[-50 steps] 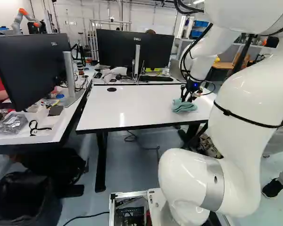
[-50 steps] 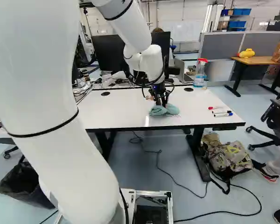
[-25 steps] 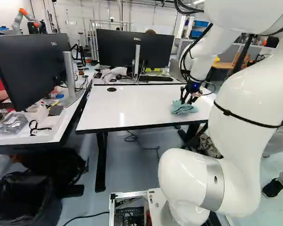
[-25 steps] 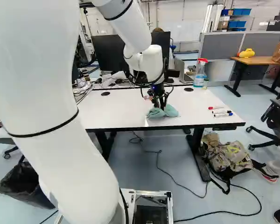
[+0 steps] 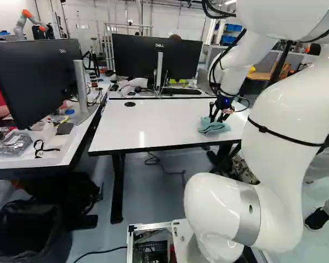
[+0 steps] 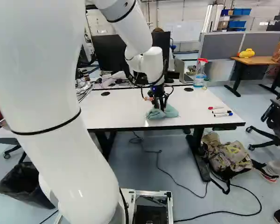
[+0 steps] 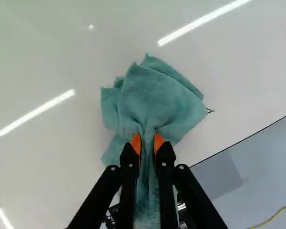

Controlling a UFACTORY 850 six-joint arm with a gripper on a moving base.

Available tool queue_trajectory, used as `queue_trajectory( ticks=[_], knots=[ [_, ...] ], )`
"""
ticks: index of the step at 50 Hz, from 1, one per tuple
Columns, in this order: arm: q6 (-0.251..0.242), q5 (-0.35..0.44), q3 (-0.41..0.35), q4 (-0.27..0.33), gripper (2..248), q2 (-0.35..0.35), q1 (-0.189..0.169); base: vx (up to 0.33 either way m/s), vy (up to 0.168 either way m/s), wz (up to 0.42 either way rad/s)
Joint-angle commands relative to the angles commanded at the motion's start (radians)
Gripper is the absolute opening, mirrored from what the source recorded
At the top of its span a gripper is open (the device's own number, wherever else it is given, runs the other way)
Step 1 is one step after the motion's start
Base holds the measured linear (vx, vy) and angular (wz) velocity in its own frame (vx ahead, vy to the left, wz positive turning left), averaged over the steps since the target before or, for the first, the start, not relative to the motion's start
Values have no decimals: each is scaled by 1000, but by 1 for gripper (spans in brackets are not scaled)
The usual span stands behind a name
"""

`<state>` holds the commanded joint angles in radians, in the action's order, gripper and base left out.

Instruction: Clean the table with the green towel

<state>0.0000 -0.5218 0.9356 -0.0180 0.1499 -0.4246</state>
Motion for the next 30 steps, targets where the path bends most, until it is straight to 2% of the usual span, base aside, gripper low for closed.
queue_trajectory(
  ticks=[9,30],
  knots=[
    [0,0,8,0,51,32,0,0,0,0],
    [0,0,7,0,51,32,-1,0,0,0]
  ],
)
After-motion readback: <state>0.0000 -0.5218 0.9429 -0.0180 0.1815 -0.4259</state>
